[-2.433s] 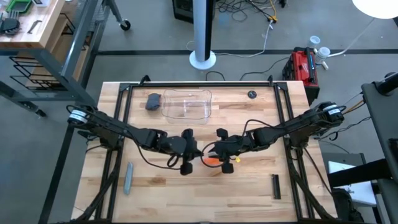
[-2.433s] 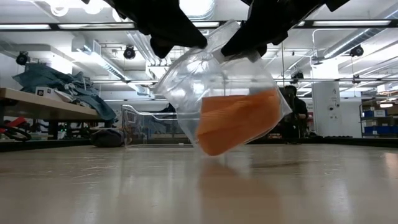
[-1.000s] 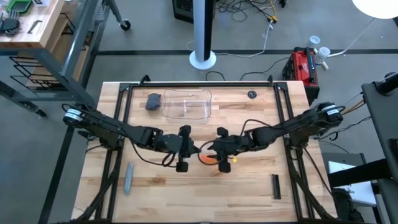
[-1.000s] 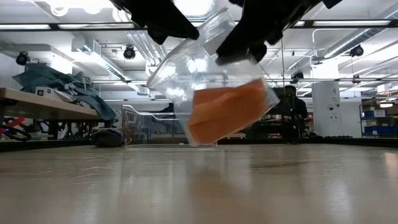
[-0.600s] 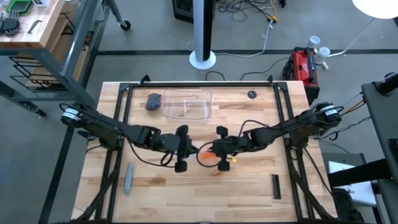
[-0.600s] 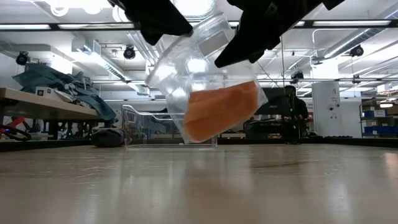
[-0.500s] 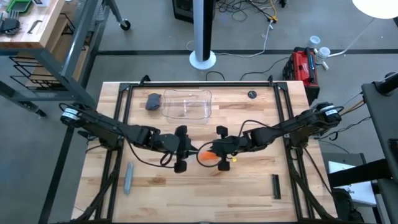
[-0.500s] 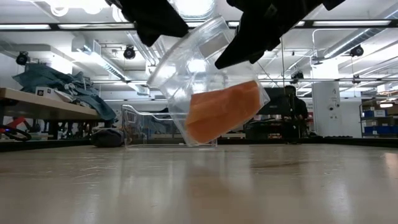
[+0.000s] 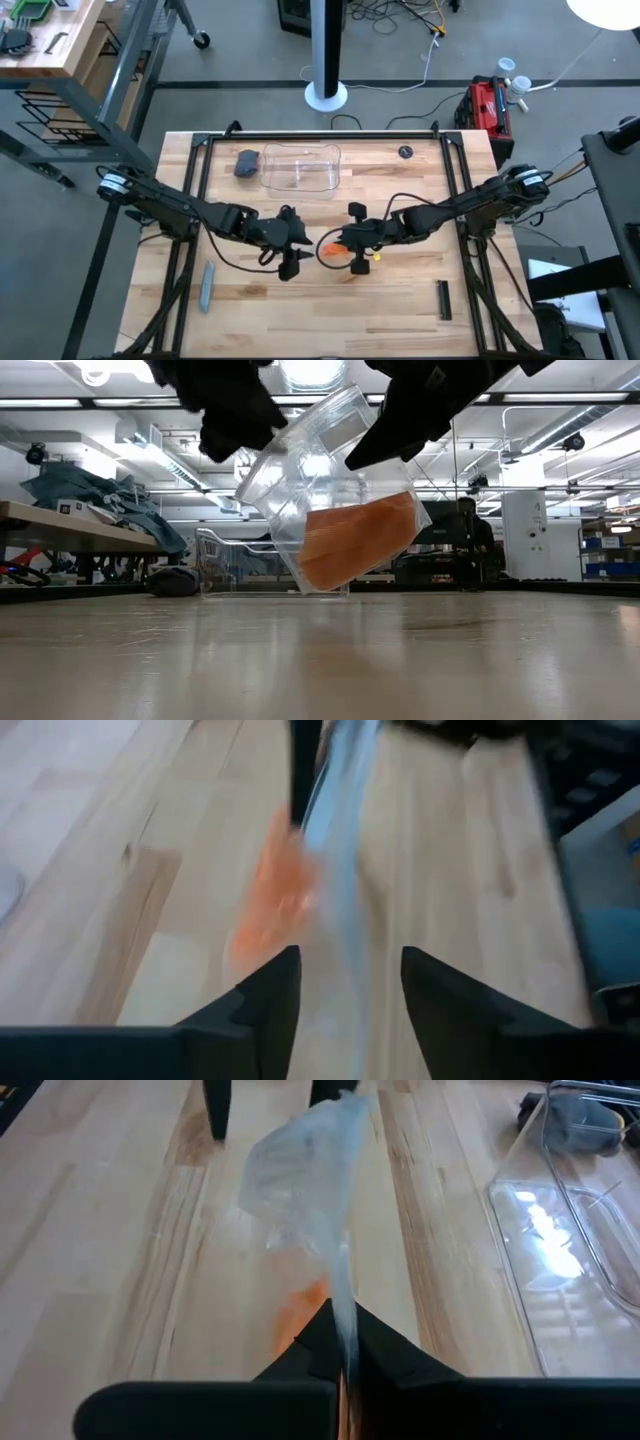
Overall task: Roll bandage
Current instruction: Put the zip bag into the transparent bin
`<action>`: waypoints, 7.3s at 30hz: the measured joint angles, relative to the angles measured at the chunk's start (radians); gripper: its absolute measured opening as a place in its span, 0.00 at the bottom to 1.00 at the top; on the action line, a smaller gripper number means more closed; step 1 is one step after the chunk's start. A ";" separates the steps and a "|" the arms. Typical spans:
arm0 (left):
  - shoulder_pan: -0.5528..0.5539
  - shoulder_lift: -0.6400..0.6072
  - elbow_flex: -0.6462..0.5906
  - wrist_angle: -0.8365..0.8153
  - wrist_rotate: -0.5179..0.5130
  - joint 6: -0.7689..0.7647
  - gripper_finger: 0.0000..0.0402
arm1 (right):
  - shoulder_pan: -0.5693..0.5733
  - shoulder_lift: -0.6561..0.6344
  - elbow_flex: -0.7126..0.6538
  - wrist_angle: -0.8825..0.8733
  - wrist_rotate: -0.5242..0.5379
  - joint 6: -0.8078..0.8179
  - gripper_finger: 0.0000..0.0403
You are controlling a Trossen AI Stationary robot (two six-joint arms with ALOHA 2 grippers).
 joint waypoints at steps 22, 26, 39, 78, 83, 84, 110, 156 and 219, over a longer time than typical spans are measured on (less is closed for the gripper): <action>-0.001 -0.102 0.048 -0.283 -0.109 0.114 0.04 | 0.000 0.001 -0.002 -0.030 -0.018 -0.005 0.00; -0.001 -0.136 0.061 -0.280 -0.169 0.119 0.01 | 0.000 0.001 -0.002 -0.028 -0.018 -0.007 0.00; 0.000 -0.111 0.060 -0.021 -0.183 0.111 0.23 | 0.000 0.001 -0.005 -0.028 -0.018 -0.008 0.00; 0.000 0.046 0.100 0.053 -0.204 0.247 0.04 | -0.001 -0.026 -0.007 -0.079 -0.040 0.079 0.18; 0.000 0.046 0.100 0.050 -0.180 0.220 0.08 | -0.001 -0.027 -0.006 -0.073 -0.037 0.053 0.02; 0.000 0.046 0.100 0.043 -0.175 0.215 0.09 | -0.001 -0.028 -0.005 -0.072 -0.037 0.052 0.02; -0.012 0.007 0.097 0.164 -0.281 0.390 0.36 | 0.097 -0.402 -0.496 0.637 0.145 -0.018 0.00; -0.032 -0.013 -0.280 1.147 -0.066 0.496 0.51 | 0.182 -0.307 -0.304 0.601 0.254 -0.287 0.00; -0.020 0.018 -0.163 0.627 -0.195 0.518 0.00 | 0.054 -0.055 0.017 0.095 0.069 0.105 0.35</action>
